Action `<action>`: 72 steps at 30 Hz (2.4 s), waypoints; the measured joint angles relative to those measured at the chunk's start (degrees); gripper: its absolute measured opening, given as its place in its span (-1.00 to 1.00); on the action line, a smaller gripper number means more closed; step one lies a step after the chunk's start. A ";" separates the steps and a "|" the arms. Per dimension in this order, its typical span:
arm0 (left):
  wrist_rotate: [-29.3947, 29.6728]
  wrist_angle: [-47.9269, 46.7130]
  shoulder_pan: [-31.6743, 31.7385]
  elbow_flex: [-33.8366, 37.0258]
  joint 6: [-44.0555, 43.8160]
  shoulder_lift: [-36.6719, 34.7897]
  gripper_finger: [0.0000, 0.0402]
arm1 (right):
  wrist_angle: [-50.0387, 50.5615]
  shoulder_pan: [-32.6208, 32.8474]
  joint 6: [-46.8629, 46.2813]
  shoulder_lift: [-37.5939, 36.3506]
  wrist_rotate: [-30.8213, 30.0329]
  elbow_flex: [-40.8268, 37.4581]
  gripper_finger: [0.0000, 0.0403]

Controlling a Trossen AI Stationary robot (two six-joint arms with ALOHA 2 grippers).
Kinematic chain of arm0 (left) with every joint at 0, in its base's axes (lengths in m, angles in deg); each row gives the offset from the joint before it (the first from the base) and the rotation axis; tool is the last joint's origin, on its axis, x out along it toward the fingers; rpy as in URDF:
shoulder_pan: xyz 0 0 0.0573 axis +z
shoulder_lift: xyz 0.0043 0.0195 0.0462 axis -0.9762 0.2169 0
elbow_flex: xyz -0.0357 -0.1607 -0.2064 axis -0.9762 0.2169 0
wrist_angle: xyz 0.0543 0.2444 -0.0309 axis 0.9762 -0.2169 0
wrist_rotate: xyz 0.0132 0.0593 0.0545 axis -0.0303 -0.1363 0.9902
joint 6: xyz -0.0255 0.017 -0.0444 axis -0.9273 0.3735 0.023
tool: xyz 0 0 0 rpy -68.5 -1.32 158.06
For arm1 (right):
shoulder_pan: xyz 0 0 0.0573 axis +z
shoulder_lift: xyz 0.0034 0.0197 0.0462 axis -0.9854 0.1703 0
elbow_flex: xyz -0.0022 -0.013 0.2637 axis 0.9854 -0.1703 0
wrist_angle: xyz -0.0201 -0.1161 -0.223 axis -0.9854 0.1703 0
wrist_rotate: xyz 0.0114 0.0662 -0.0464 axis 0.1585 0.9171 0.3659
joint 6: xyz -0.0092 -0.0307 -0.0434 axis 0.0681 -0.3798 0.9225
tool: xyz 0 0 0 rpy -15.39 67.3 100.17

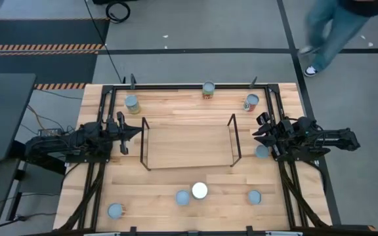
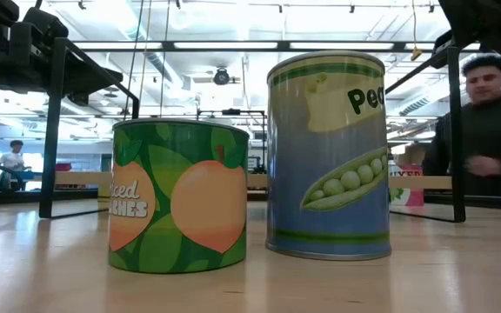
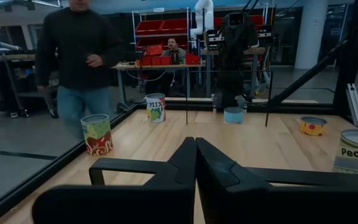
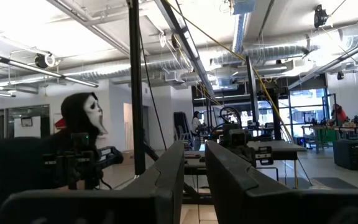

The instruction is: Pick and place cans onto a shelf

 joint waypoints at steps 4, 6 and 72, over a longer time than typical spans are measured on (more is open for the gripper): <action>-0.01 0.00 0.00 -0.01 0.00 0.01 -0.94 | 0.02 0.00 0.00 0.00 0.00 0.02 -0.64; 0.00 0.00 -0.01 -0.01 0.00 0.01 -0.94 | 0.01 -0.01 0.00 0.01 0.00 0.01 -0.64; -0.01 0.00 -11.45 0.00 0.00 0.00 -0.94 | 0.01 -0.01 0.00 0.01 0.00 0.01 -0.64</action>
